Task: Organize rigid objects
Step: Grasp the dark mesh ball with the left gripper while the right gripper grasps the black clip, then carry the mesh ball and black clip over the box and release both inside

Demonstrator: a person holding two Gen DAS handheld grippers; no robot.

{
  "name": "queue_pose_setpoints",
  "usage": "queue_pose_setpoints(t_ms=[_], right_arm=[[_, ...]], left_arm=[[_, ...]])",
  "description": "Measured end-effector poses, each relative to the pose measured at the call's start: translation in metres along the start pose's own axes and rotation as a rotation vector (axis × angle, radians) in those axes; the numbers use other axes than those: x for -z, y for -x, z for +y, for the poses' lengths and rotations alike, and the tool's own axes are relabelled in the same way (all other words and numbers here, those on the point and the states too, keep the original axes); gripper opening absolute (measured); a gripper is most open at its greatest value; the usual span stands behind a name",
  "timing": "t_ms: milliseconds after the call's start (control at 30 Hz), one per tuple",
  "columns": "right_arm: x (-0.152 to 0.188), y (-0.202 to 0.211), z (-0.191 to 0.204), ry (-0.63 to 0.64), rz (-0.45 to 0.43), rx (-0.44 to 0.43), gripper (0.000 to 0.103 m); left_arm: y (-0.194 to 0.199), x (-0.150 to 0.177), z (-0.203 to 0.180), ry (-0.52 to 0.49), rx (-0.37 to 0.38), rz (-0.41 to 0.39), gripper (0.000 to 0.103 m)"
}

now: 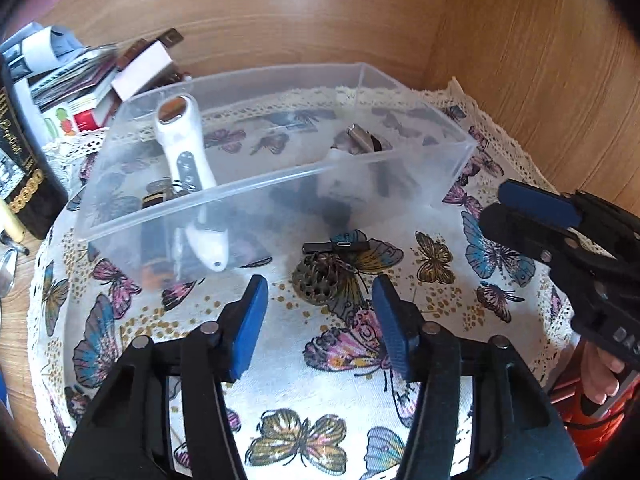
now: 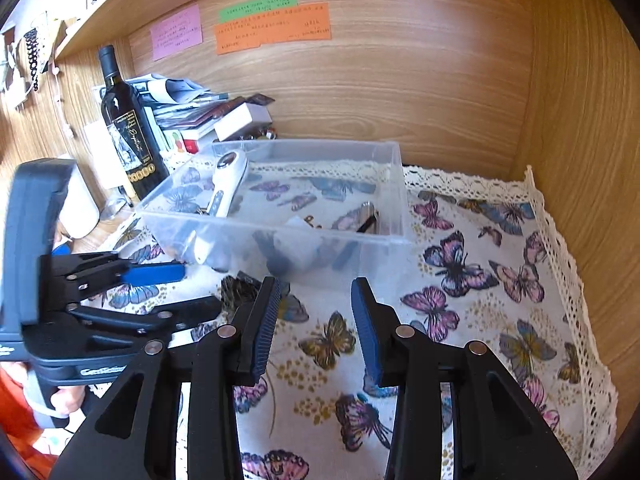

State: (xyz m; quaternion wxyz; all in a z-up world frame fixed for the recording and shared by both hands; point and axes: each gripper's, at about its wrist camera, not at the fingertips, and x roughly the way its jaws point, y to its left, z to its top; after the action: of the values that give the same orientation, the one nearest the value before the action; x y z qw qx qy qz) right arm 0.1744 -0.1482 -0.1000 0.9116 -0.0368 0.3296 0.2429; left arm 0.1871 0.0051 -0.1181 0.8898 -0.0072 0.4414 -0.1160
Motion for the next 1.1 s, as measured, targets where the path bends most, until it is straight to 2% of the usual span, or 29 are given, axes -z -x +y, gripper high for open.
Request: queue_pose_setpoints(t_ms=[67,200,367,700,1100], right_arm=[[0.003,-0.001,0.0,0.0,0.006,0.002,0.034],[0.006,-0.005,-0.001,-0.003,0.024,-0.002,0.034],[0.003,-0.016,0.002,0.009,0.052,-0.023,0.034],[-0.006,-0.063,0.033,0.098,0.161,-0.074,0.034],[-0.002,-0.099,0.053,0.167,0.239,-0.049,0.036]], left_arm=[[-0.008,-0.003,-0.002,-0.005,-0.006,0.017,0.049],[-0.021,-0.005,-0.004,-0.013,-0.007,0.043,0.027],[-0.011,0.002,0.001,-0.006,0.013,0.01,0.027],[0.03,0.022,0.036,0.049,-0.049,-0.086,0.027],[0.036,0.031,0.063,0.097,-0.046,-0.091,0.027]])
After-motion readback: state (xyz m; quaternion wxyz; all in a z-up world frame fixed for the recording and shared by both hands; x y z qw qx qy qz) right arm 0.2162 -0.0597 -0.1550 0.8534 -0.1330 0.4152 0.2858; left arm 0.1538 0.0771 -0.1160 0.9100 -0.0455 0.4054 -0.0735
